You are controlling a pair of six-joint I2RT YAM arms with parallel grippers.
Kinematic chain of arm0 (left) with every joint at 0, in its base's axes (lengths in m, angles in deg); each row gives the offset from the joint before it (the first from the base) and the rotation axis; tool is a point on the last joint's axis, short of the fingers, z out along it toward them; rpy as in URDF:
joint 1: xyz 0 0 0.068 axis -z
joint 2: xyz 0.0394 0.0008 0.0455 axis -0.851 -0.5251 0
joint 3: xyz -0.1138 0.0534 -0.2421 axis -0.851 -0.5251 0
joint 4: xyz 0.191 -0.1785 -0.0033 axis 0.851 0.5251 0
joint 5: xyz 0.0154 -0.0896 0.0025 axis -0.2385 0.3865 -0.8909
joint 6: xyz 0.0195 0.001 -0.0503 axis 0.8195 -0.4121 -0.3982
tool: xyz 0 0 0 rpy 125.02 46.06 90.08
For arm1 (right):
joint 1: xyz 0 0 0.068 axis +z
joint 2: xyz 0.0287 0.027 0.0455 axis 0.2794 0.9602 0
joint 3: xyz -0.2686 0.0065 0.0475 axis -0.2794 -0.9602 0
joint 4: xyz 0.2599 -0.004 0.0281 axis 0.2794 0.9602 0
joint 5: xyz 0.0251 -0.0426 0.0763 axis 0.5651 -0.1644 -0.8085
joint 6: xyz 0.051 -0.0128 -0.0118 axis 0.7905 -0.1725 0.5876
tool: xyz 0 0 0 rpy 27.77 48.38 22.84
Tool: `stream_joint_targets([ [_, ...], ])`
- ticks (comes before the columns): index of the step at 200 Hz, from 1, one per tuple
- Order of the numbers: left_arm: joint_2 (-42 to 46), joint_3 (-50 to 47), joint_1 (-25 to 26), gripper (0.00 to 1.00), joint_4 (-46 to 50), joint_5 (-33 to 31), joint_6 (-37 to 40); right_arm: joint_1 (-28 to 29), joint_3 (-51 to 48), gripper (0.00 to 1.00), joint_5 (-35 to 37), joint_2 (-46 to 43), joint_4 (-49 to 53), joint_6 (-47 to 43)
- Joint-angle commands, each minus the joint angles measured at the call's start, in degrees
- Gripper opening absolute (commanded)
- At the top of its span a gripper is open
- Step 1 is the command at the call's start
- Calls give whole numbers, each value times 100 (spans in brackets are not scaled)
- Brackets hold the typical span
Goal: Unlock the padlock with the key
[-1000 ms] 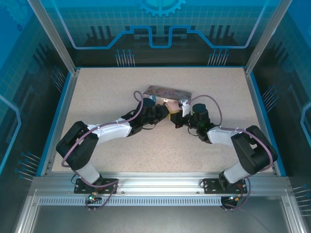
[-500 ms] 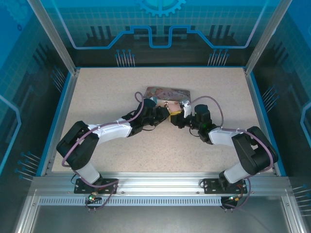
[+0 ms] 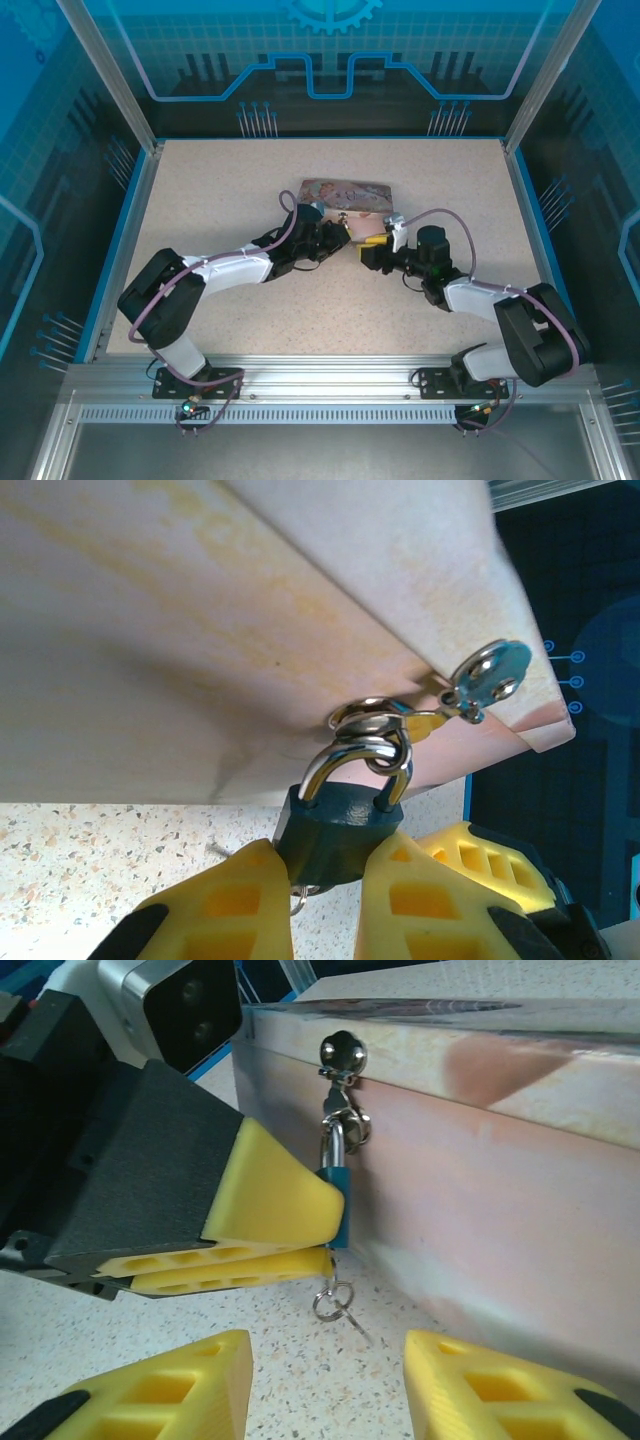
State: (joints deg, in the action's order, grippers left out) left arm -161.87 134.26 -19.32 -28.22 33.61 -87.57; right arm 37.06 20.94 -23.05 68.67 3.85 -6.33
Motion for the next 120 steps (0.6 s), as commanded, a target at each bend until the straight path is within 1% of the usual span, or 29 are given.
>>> stream_joint_targets([
  [1, -20, 135, -16, 0, -233, 76, 26, 6, 29, 40, -312, 246, -338, 185],
  [20, -10, 130, -17, 0, -246, 93, 14, 78, 185, 35, -227, 417, -377, 210],
  [39, -3, 117, -23, 0, -259, 78, 15, 79, 291, 31, -195, 564, -513, 271],
  [120, -6, 91, -18, 0, -325, 108, -21, 200, 666, 23, -278, 1130, -700, 402],
])
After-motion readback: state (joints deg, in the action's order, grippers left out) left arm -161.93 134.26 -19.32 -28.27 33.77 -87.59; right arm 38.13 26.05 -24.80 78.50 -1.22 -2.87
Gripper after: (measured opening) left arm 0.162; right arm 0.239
